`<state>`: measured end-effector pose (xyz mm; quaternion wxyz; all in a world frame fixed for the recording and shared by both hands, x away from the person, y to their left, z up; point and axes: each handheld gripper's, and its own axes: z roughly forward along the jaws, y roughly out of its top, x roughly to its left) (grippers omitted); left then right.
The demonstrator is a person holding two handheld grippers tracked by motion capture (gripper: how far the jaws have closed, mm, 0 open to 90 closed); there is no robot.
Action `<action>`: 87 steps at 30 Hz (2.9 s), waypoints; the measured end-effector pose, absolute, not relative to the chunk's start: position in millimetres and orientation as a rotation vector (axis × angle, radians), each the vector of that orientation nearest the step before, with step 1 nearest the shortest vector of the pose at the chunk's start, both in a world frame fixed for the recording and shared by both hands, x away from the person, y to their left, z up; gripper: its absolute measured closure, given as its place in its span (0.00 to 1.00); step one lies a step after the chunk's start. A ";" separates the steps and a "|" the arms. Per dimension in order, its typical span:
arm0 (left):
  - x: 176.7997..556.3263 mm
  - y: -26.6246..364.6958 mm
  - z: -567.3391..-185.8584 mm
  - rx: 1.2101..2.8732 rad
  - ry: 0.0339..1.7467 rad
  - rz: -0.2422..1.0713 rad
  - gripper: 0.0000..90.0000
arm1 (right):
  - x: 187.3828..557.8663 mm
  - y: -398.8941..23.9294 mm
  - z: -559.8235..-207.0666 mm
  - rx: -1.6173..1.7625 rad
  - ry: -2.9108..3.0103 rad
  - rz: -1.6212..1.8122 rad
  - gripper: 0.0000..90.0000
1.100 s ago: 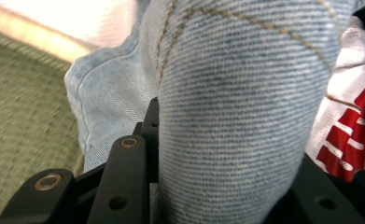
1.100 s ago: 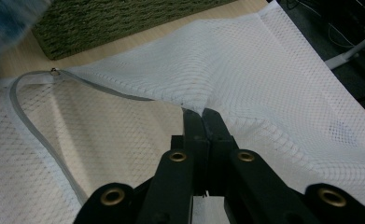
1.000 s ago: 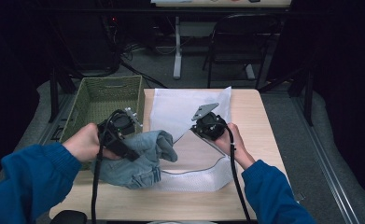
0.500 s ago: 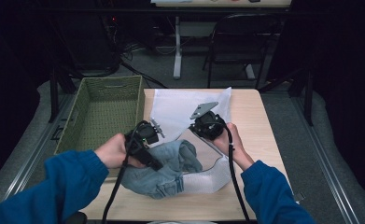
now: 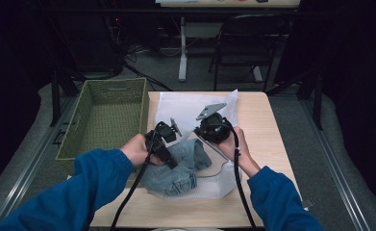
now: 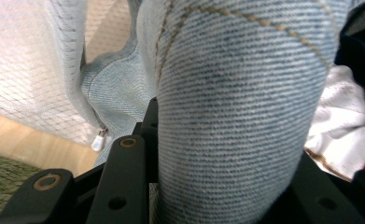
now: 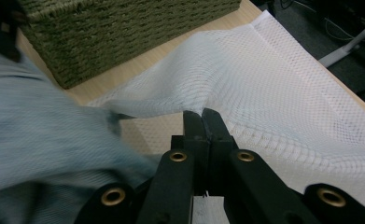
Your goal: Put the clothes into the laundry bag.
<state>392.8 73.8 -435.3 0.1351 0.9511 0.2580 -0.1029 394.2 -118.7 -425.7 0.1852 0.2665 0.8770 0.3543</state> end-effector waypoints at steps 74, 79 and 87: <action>352.1 111.9 -488.0 2.620 0.548 0.127 0.63 | 383.4 -114.0 -437.4 0.817 2.563 1.020 1.00; 353.8 109.0 -477.4 2.568 0.641 0.138 0.66 | 381.4 -113.7 -432.6 0.832 2.558 1.073 1.00; 360.1 87.6 -455.6 2.494 0.721 0.170 0.66 | 373.4 -112.2 -417.0 0.812 2.526 1.183 1.00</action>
